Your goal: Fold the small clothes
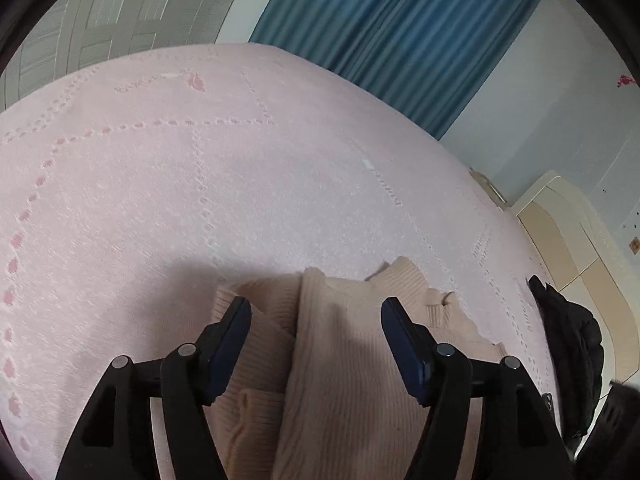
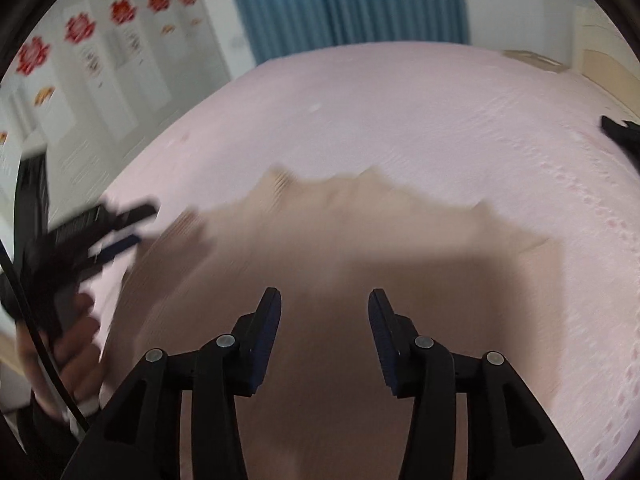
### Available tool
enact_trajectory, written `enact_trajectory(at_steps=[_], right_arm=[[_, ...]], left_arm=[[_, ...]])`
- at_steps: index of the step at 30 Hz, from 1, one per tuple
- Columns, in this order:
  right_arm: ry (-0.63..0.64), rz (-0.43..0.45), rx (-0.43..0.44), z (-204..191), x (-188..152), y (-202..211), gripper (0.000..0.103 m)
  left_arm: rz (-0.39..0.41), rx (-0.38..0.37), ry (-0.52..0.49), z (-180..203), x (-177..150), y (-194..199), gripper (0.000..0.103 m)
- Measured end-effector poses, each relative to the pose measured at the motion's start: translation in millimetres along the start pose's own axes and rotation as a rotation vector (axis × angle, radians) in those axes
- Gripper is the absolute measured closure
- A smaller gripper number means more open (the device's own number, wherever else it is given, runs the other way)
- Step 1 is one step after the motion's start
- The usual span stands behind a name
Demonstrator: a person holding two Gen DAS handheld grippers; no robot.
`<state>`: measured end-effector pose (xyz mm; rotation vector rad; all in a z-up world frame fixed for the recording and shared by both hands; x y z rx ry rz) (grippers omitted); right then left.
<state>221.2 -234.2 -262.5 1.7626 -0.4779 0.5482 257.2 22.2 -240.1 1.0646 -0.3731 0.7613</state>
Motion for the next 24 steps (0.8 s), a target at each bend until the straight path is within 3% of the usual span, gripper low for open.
enact_trajectory(at_steps=[2, 4, 9, 13, 20, 24], right_arm=[[0.021, -0.047, -0.020, -10, -15, -14, 0.054], [0.054, -0.040, -0.096, -8, -16, -26, 0.054], [0.009, -0.064, -0.161, 0, 6, -47, 0.051], [-0.028, -0.135, -0.212, 16, 28, -76, 0.051], [-0.091, -0.181, -0.242, 33, 57, -107, 0.048], [-0.094, -0.213, -0.248, 30, 53, -96, 0.048]], left_arm=[[0.012, 0.004, -0.002, -3, 3, 3, 0.036], [0.023, 0.002, 0.013, -12, 7, 9, 0.036], [0.012, -0.032, 0.063, -20, 15, 9, 0.036], [0.020, -0.033, 0.068, -21, 20, 9, 0.036], [0.004, -0.034, 0.060, -23, 21, 10, 0.036], [0.004, -0.031, 0.059, -25, 21, 11, 0.036]])
Point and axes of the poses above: each gripper's, at about its wrist camera, not at the fingertips, and y roughly against the way its jaws point, z to its right, x to its top, the point moved 10 cm from there along -y, roughly the way its jaws point
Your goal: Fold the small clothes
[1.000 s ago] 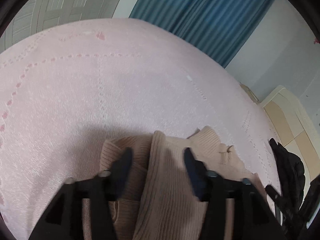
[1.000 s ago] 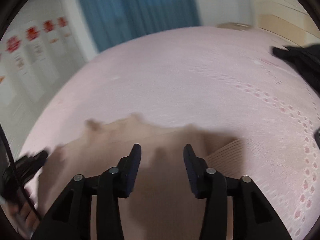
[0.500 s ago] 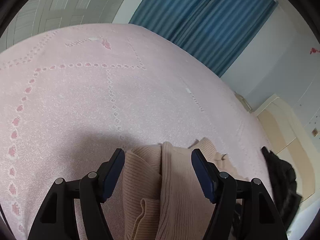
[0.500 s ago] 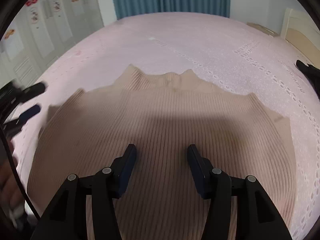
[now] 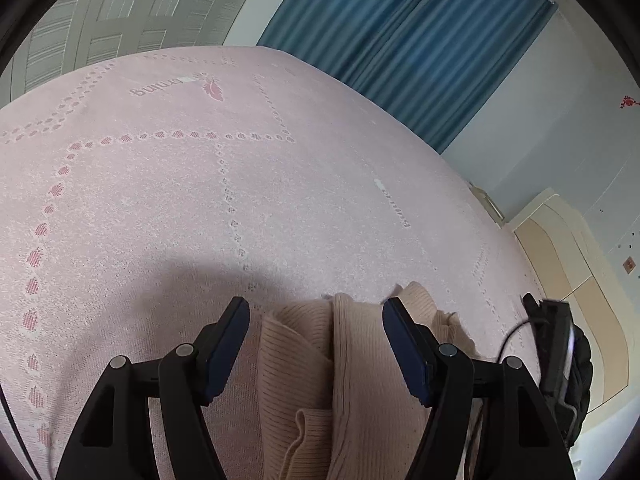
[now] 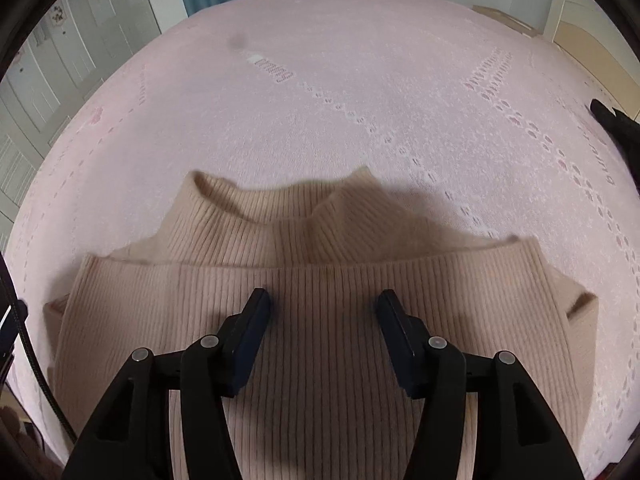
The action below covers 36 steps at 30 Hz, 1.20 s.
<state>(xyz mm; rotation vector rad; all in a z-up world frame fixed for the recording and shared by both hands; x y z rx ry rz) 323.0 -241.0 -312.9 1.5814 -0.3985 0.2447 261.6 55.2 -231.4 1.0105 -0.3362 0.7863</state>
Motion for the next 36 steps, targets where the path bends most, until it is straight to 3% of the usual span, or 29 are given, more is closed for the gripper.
enact_trajectory(at_steps=[4, 7, 13, 19, 23, 26, 30, 36], right_arm=[[0.041, -0.004, 0.001, -4, -35, 25, 0.048], [0.124, 0.030, -0.051, -6, -59, 47, 0.049], [0.149, 0.035, -0.013, -11, -110, 75, 0.048], [0.150, -0.023, 0.029, -15, -156, 80, 0.048], [0.179, 0.017, 0.021, -15, -177, 89, 0.048], [0.181, 0.025, 0.071, -20, -183, 96, 0.048], [0.100, 0.121, 0.241, -9, -179, 123, 0.051], [-0.006, 0.264, 0.201, 45, -161, 141, 0.051]], left_arm=[[-0.005, -0.020, 0.012, 0, -4, 4, 0.036], [-0.015, -0.014, 0.011, -3, -13, 9, 0.035], [-0.019, -0.050, -0.004, -2, -29, 30, 0.035], [-0.081, -0.082, 0.038, -16, -74, 50, 0.034], [-0.143, -0.115, 0.043, -16, -109, 60, 0.034], [-0.164, -0.088, 0.003, -16, -133, 69, 0.034], [-0.195, -0.090, 0.015, -19, -154, 75, 0.034], [-0.210, -0.147, 0.055, -13, -162, 70, 0.029]])
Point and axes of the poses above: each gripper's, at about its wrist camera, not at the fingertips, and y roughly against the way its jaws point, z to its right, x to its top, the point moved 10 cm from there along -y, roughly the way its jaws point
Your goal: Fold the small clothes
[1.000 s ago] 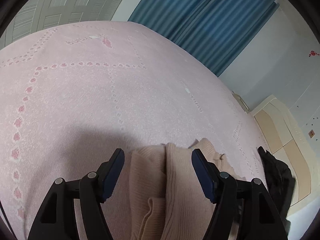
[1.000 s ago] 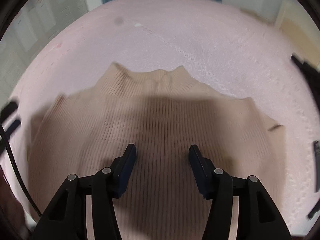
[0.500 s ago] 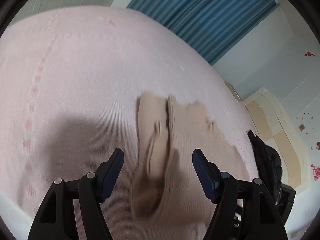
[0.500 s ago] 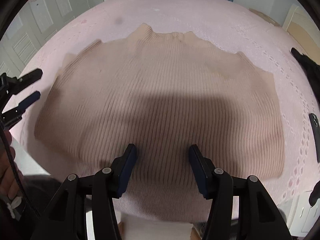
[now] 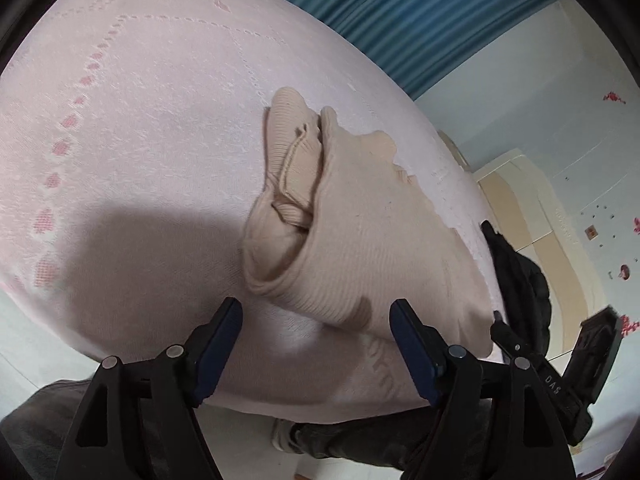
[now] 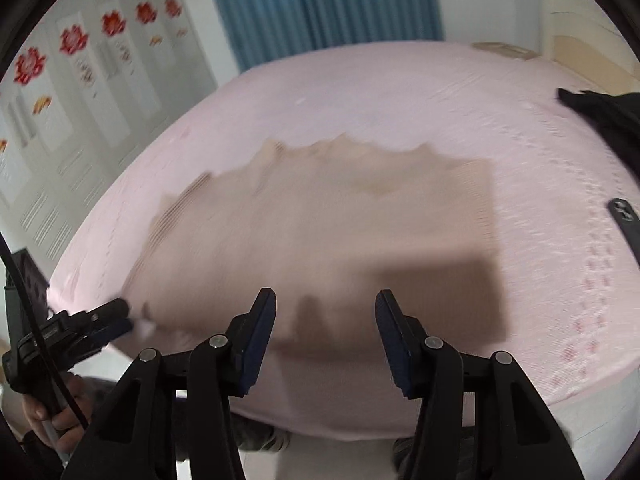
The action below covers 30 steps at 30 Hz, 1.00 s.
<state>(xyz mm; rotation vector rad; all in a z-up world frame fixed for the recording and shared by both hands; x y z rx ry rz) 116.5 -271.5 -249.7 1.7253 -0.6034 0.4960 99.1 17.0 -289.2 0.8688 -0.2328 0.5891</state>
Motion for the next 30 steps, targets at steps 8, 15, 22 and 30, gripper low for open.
enact_trajectory(at_steps=[8, 15, 22, 30], right_arm=[[-0.152, 0.013, 0.026, 46, -6, -3, 0.051], [-0.260, 0.046, 0.081, 76, -1, 2, 0.051], [-0.228, 0.222, 0.044, 89, 17, 38, 0.051], [-0.325, 0.240, 0.017, 130, 13, 49, 0.051]], left_arm=[[0.045, -0.064, 0.172, 3, 28, -29, 0.032], [0.077, -0.014, 0.246, 4, 52, -48, 0.053], [0.116, 0.102, 0.212, 16, 64, -45, 0.080], [0.180, 0.181, 0.026, 106, 82, -31, 0.082]])
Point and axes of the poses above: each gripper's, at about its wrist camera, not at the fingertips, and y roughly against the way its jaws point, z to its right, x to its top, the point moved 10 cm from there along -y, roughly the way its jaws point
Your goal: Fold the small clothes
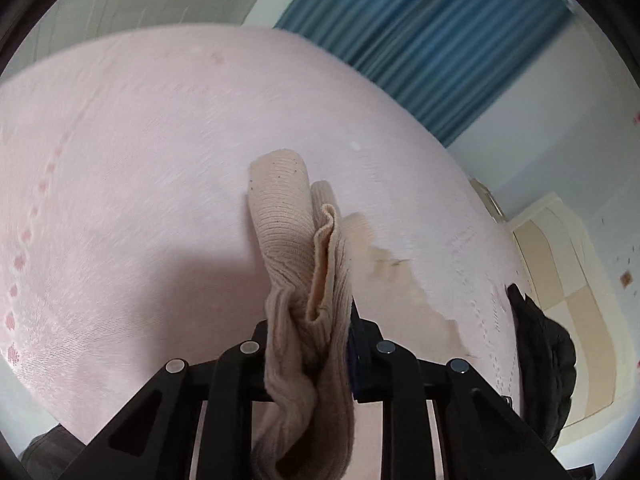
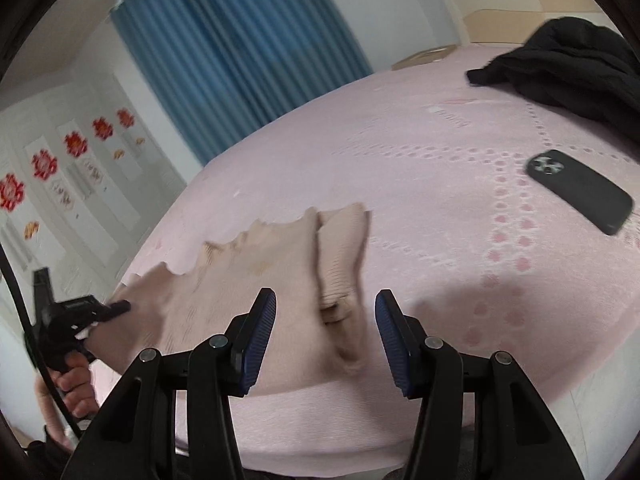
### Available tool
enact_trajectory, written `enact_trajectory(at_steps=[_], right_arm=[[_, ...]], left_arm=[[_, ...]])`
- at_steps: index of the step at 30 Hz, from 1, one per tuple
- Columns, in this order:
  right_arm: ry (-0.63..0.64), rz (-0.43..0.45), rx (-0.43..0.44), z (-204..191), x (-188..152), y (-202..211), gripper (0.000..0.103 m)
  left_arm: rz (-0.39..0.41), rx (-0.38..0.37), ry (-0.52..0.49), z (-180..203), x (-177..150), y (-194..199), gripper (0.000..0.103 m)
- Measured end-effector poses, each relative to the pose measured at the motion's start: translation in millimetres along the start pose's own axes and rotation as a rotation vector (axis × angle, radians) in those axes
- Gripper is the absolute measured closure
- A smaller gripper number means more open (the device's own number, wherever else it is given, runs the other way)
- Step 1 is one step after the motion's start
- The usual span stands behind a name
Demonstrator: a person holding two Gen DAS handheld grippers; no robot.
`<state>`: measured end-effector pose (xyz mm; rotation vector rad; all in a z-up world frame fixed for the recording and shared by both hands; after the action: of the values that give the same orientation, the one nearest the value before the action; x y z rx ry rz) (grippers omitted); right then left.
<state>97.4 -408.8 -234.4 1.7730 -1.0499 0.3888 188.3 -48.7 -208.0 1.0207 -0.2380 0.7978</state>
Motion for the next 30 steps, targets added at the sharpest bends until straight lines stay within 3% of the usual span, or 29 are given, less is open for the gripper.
enact_trajectory(at_steps=[5, 10, 12, 16, 18, 20, 21, 23, 25, 27, 30], right_arm=[[-0.034, 0.062, -0.050, 30, 8, 18, 0.051], [-0.100, 0.078, -0.074, 63, 12, 27, 0.051], [-0.144, 0.074, -0.077, 77, 13, 28, 0.051], [-0.229, 0.063, -0.054, 94, 12, 27, 0.051], [-0.254, 0.049, -0.039, 95, 10, 24, 0.051], [-0.253, 0.031, -0.027, 89, 8, 20, 0.051], [-0.243, 0.025, -0.025, 84, 7, 19, 0.051], [-0.211, 0.014, -0.017, 73, 5, 16, 0.051], [-0.183, 0.007, -0.013, 64, 3, 13, 0.051], [-0.157, -0.008, 0.006, 52, 0, 9, 0.051], [-0.127, -0.030, 0.046, 34, -6, 5, 0.051]], left_arm=[[0.033, 0.037, -0.139, 68, -4, 8, 0.082], [0.015, 0.074, -0.311, 145, -46, -16, 0.082], [-0.018, 0.088, -0.355, 161, -69, -28, 0.082], [-0.168, 0.079, -0.428, 182, -137, -62, 0.081], [-0.176, 0.072, -0.476, 184, -152, -67, 0.076], [-0.164, 0.012, -0.494, 190, -153, -60, 0.064], [-0.191, -0.056, -0.474, 191, -150, -55, 0.057], [-0.230, -0.132, -0.410, 186, -139, -45, 0.056], [-0.214, -0.163, -0.356, 174, -119, -34, 0.055], [-0.164, -0.166, -0.321, 151, -97, -19, 0.041], [-0.092, -0.113, -0.308, 104, -69, -5, 0.038]])
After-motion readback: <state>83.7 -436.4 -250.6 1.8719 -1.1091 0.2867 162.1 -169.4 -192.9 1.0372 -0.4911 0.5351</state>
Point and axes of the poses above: each gripper's, at about its wrist camera, not at the fingertips, and y roughly against the way its jaws point, z to its right, x to its top, the point moved 10 cm from there along -y, roughly the way its jaws point
